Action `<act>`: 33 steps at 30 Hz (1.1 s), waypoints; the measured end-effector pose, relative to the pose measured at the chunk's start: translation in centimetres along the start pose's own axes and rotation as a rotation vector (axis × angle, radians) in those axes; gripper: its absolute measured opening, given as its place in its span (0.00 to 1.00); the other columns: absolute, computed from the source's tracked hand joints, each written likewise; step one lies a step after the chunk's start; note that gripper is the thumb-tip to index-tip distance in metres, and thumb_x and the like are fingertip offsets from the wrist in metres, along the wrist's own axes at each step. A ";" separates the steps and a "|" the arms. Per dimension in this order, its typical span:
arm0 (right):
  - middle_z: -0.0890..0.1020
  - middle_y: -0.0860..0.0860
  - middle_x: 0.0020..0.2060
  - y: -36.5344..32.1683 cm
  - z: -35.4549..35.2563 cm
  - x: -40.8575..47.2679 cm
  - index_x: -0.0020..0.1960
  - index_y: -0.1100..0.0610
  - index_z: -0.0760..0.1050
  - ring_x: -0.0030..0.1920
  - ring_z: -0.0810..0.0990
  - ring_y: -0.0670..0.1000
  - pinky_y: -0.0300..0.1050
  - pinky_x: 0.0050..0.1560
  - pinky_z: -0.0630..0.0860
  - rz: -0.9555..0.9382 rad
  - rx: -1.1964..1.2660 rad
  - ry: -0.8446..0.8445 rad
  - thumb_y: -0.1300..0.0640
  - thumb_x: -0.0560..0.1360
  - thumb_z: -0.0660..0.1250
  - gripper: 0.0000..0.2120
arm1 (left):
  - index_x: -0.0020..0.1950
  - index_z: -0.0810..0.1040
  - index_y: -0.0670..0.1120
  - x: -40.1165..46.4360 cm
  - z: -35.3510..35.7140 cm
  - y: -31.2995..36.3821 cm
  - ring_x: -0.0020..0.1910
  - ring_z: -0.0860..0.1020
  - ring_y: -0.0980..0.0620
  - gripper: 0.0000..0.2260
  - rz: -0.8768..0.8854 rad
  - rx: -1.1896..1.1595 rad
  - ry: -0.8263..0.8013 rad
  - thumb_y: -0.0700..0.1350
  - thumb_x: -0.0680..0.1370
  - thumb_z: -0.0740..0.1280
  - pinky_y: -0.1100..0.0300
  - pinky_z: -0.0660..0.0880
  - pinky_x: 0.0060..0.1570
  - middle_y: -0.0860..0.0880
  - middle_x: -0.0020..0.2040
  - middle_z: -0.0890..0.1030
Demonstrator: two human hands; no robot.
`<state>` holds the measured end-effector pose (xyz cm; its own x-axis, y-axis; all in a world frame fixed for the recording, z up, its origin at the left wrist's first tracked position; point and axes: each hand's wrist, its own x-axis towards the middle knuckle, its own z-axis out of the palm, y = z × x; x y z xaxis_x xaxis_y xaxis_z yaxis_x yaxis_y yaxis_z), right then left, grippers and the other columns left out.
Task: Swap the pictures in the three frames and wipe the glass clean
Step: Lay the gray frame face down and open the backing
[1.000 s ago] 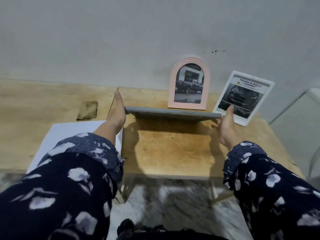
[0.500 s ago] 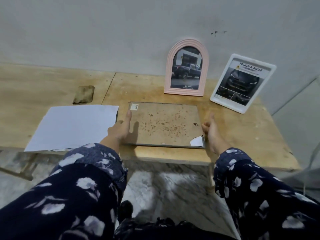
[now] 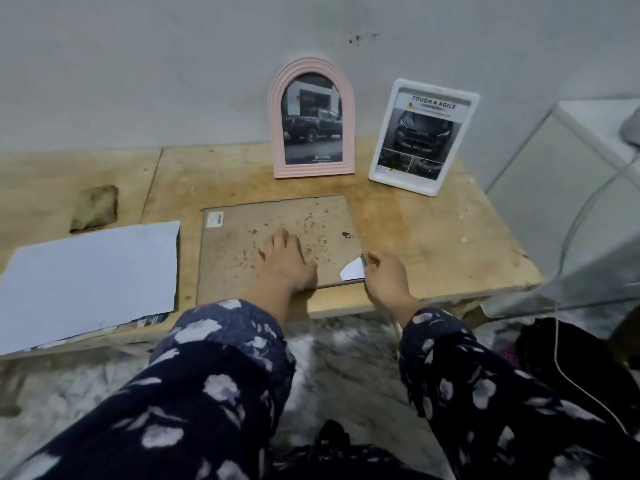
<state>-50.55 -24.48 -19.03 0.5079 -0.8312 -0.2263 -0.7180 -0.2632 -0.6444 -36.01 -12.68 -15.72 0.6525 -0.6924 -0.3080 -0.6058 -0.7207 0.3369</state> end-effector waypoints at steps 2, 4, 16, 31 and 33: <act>0.79 0.58 0.56 0.3 -0.2 -0.1 0.58 0.65 0.77 0.57 0.75 0.58 0.45 0.54 0.70 -0.033 -0.003 -0.008 0.64 0.77 0.60 0.12 | 0.76 0.57 0.46 0.3 1.2 2.1 0.77 0.45 0.44 0.31 0.071 0.042 -0.022 0.57 0.78 0.61 0.42 0.46 0.74 0.47 0.79 0.47; 0.78 0.58 0.58 0.5 -0.2 0.2 0.62 0.62 0.77 0.61 0.74 0.56 0.43 0.59 0.68 -0.048 0.004 -0.034 0.64 0.77 0.62 0.14 | 0.78 0.52 0.46 0.9 2.1 3.6 0.78 0.43 0.45 0.34 0.109 0.078 -0.072 0.59 0.79 0.60 0.42 0.43 0.74 0.48 0.79 0.44; 0.80 0.56 0.59 0.7 0.5 0.1 0.61 0.60 0.79 0.60 0.77 0.56 0.44 0.60 0.72 0.024 0.148 0.075 0.66 0.75 0.58 0.18 | 0.73 0.58 0.42 2.2 1.8 5.9 0.64 0.69 0.37 0.27 0.243 0.525 -0.104 0.58 0.80 0.56 0.49 0.68 0.59 0.36 0.69 0.64; 0.79 0.57 0.61 0.5 -0.1 0.2 0.63 0.63 0.76 0.63 0.76 0.56 0.45 0.65 0.71 0.044 0.180 0.027 0.68 0.75 0.58 0.18 | 0.58 0.77 0.47 3.6 -1.0 10.2 0.44 0.77 0.47 0.14 0.406 0.893 -0.338 0.51 0.79 0.59 0.54 0.78 0.49 0.49 0.44 0.76; 0.79 0.57 0.61 0.5 -0.1 0.1 0.64 0.62 0.76 0.63 0.75 0.56 0.45 0.65 0.71 0.046 0.176 0.030 0.68 0.75 0.58 0.19 | 0.60 0.76 0.47 3.9 -1.3 10.2 0.46 0.77 0.46 0.16 0.399 0.888 -0.363 0.54 0.79 0.59 0.55 0.76 0.49 0.49 0.47 0.77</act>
<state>-50.89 -24.79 -19.27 0.4606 -0.8550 -0.2385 -0.6440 -0.1370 -0.7527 -39.05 -22.75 -12.34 0.2441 -0.7480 -0.6172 -0.9608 -0.1001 -0.2586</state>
